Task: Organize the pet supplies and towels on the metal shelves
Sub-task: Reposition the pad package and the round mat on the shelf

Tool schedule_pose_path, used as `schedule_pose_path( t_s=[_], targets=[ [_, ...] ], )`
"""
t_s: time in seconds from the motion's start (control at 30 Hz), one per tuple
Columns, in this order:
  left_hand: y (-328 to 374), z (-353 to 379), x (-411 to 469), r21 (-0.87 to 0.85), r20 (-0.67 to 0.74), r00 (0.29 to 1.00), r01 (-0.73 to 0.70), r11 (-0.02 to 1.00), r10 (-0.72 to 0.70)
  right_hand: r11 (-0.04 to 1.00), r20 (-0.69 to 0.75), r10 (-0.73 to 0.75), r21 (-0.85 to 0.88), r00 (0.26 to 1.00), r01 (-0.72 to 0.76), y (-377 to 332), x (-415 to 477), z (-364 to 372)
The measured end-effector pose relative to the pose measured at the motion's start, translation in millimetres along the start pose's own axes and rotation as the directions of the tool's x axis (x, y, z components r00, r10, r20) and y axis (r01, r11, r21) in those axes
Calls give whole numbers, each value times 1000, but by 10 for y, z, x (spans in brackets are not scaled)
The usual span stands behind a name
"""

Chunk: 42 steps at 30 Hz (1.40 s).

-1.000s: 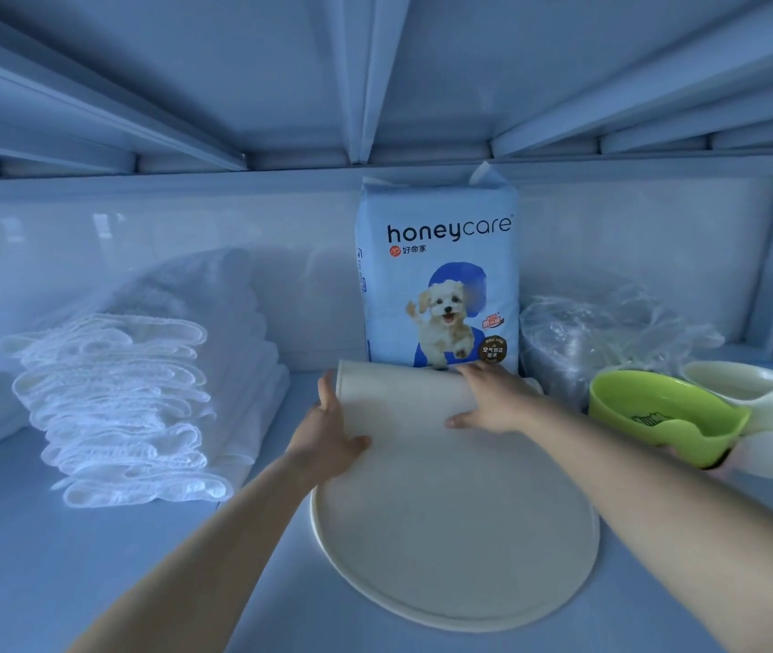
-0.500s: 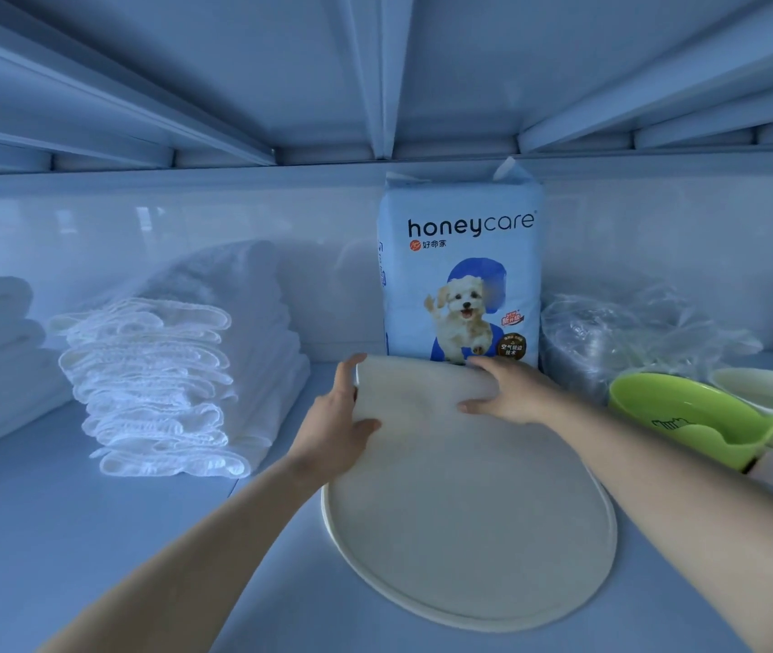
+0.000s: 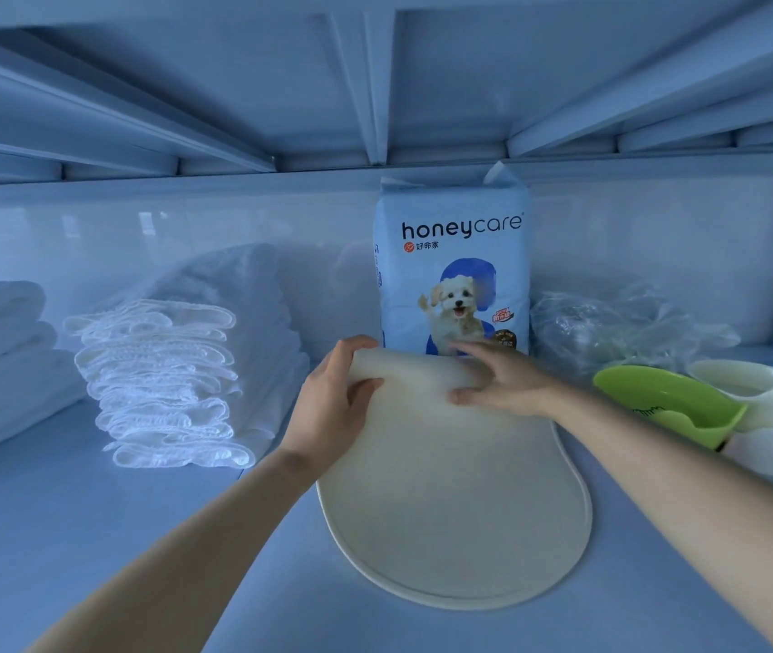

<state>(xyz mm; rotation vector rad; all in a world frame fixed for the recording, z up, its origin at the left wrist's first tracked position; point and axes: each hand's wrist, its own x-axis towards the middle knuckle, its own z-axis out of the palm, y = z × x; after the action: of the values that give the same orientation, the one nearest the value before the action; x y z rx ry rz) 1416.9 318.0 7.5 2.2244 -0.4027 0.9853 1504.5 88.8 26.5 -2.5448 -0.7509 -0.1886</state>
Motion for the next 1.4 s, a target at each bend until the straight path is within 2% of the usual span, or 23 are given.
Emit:
schedule_pose_path(
  t_s=[0.1, 0.27, 0.37, 0.47, 0.53, 0.63, 0.73, 0.87, 1.13, 1.4],
  targets=[
    [31, -21, 14, 4, -11, 1000, -5, 1000, 5, 995, 45, -16, -98, 999, 21, -43, -60, 34],
    [28, -40, -33, 69, -15, 999, 39, 997, -38, 996, -31, 61, -57, 998, -63, -100, -87, 75],
    [-33, -63, -43, 253, -34, 996, 91, 963, -85, 981, -78, 40, -188, 996, -54, -197, -152, 70],
    [-65, -66, -3, 489, -76, 997, 23, 872, 16, 966, -126, 19, -255, 992, -50, -279, -193, 41],
    [-14, -75, 38, 542, 26, 999, -35, 840, 25, 966, -148, 11, -255, 989, -49, -291, -212, 37],
    [98, -109, 35, 459, 105, 990, 41, 887, -99, 967, -146, -11, -252, 989, -26, -274, -270, 31],
    [150, -144, -62, 415, 47, 998, 16, 910, -39, 982, -131, -23, -189, 991, -3, -207, -358, -18],
    [252, -224, -200, 369, 2, 1000, 11, 929, -12, 964, -145, 2, -264, 989, -40, -198, -483, -63],
    [515, -672, -439, 318, -80, 994, -47, 947, 76, 932, -362, -110, -362, 926, -30, -678, -979, -197],
    [860, -1141, -862, 206, -94, 978, -165, 965, 188, 923, -474, -152, -383, 867, -48, -1266, -1744, -324]
  ],
)
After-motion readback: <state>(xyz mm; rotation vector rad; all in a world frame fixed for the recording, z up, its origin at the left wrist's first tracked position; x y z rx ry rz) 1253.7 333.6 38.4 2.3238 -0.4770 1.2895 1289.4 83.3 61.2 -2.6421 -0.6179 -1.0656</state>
